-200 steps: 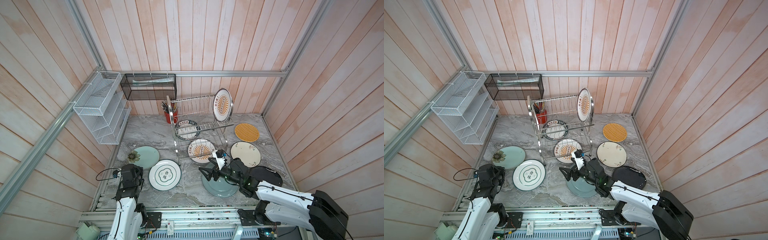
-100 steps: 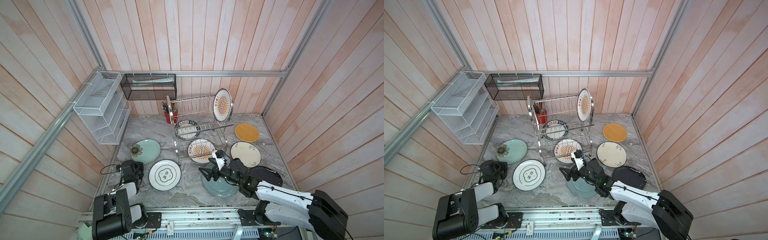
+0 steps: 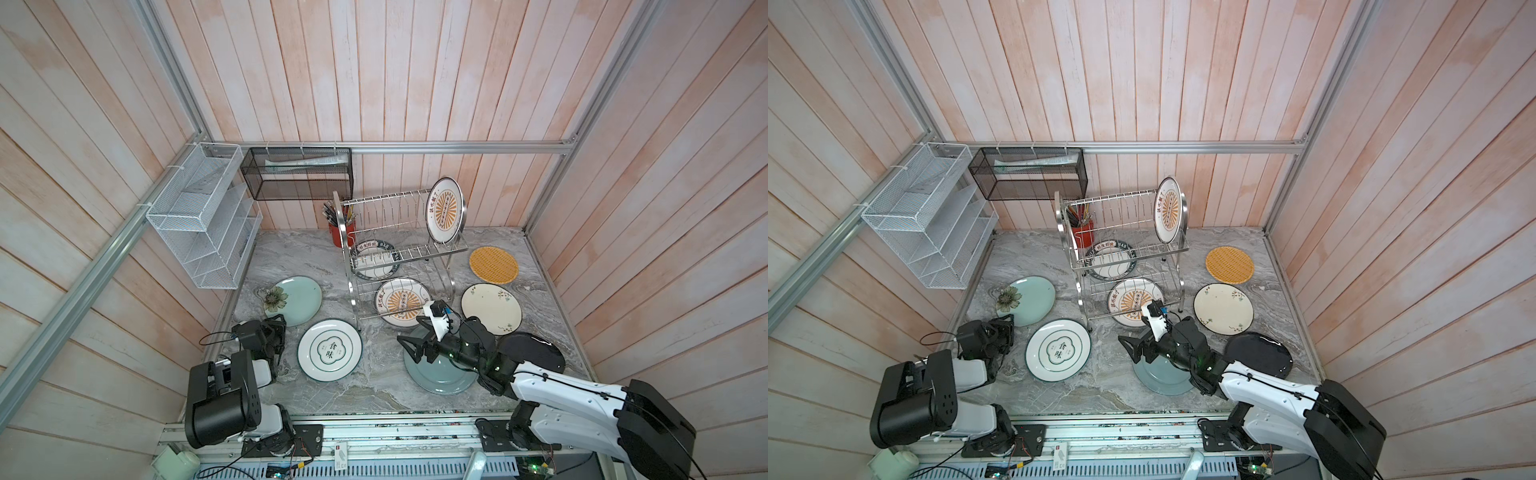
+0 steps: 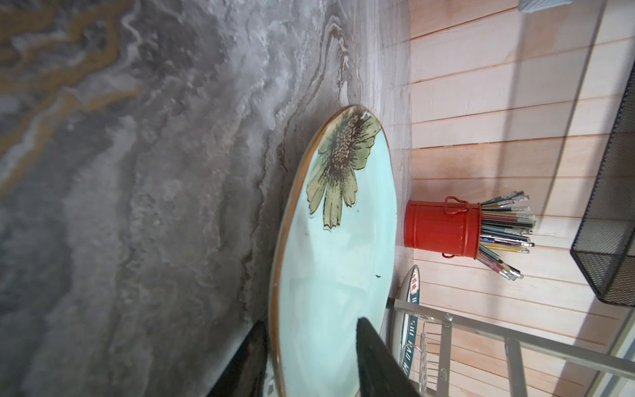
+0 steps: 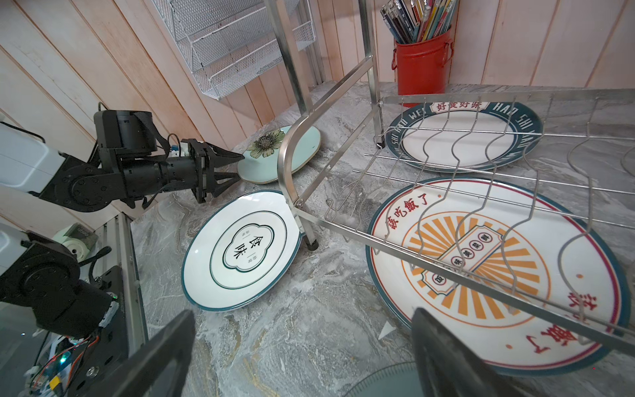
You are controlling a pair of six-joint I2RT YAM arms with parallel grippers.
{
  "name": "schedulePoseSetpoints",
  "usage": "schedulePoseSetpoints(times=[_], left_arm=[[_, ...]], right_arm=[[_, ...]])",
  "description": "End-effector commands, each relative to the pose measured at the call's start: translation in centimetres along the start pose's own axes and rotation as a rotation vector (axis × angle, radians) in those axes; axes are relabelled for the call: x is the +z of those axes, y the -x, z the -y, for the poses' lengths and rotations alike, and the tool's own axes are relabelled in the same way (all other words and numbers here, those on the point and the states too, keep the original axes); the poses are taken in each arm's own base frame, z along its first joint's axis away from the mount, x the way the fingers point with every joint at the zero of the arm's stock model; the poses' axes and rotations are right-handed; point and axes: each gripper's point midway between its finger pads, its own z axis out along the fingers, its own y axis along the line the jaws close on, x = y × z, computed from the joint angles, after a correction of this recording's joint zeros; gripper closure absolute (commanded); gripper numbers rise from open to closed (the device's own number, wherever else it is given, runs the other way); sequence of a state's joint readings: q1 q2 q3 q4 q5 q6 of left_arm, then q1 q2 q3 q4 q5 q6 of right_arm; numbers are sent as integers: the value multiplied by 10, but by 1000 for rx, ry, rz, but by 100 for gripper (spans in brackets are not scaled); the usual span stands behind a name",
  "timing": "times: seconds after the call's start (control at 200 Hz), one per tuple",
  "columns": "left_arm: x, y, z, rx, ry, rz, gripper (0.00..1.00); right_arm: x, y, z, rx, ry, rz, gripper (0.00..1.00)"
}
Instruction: Load the plates into the dish rack
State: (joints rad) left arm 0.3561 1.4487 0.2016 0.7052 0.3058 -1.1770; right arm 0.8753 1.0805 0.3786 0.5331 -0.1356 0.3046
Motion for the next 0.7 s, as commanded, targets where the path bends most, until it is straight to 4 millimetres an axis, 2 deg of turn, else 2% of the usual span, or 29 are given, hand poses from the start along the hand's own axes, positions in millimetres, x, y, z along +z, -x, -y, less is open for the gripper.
schedulePoseSetpoints(times=[0.0, 0.24, 0.46, 0.595, 0.695], left_arm=[[5, -2, 4, 5, -29, -42, 52], [18, -10, -10, -15, -1, -121, 52], [26, -14, -21, -49, 38, -161, 64], [32, -12, -23, -63, 85, -177, 79], [35, -9, -21, -59, 89, -181, 97]], right_arm=[[-2, 14, -5, -23, 4, 33, 2], [-5, 17, -6, -28, 1, 44, 2], [-8, 20, -5, -34, -7, 57, 2], [-9, 22, -5, -38, -11, 61, 2], [-11, 22, -5, -43, -16, 66, 2]])
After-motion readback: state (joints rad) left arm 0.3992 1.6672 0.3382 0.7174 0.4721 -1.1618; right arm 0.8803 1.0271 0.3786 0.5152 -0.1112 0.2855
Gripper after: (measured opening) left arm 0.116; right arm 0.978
